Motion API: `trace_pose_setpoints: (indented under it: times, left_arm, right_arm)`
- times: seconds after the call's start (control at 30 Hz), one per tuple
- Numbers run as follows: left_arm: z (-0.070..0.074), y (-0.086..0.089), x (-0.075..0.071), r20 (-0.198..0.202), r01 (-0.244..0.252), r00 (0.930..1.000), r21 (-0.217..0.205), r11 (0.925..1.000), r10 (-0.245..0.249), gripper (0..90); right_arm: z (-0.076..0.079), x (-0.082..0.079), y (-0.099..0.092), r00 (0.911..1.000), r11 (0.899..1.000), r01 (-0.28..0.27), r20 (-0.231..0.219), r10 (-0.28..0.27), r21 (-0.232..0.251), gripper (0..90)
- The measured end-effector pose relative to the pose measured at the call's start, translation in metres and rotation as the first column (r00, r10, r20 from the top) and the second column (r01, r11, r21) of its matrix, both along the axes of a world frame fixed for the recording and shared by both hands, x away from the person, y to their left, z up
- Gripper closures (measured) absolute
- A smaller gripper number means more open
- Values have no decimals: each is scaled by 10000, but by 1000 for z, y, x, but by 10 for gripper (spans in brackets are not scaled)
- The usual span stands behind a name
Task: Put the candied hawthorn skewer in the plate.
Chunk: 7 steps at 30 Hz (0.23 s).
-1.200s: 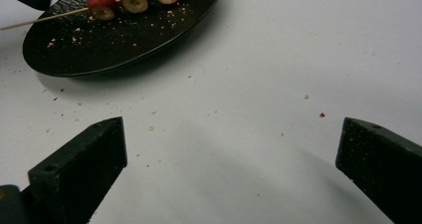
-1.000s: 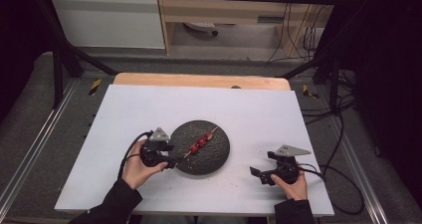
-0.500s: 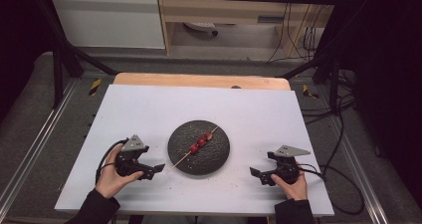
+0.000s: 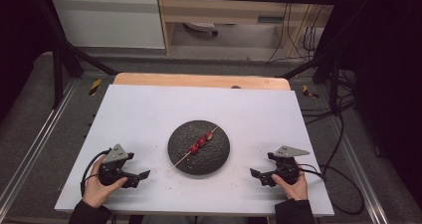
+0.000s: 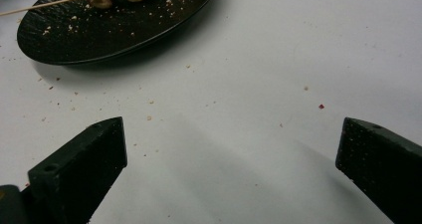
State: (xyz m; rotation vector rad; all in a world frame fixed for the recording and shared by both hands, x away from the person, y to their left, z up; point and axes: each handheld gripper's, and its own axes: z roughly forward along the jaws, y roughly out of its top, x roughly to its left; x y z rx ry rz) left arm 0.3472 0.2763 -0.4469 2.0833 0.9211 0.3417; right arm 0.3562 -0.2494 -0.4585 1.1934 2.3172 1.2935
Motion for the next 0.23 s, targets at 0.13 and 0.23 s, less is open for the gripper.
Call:
trace_pose_setpoints:
  times: [0.13,0.23]
  left_arm:
    - [-1,2,0,-37,-47,10000,31,10000,47,64]
    - [-1,2,0,-82,-17,10000,53,10000,17,64]
  right_arm:
    - [-1,1,0,10000,10000,-35,20,35,-73,6]
    - [-1,1,0,10000,9999,-76,-4,76,-126,5]
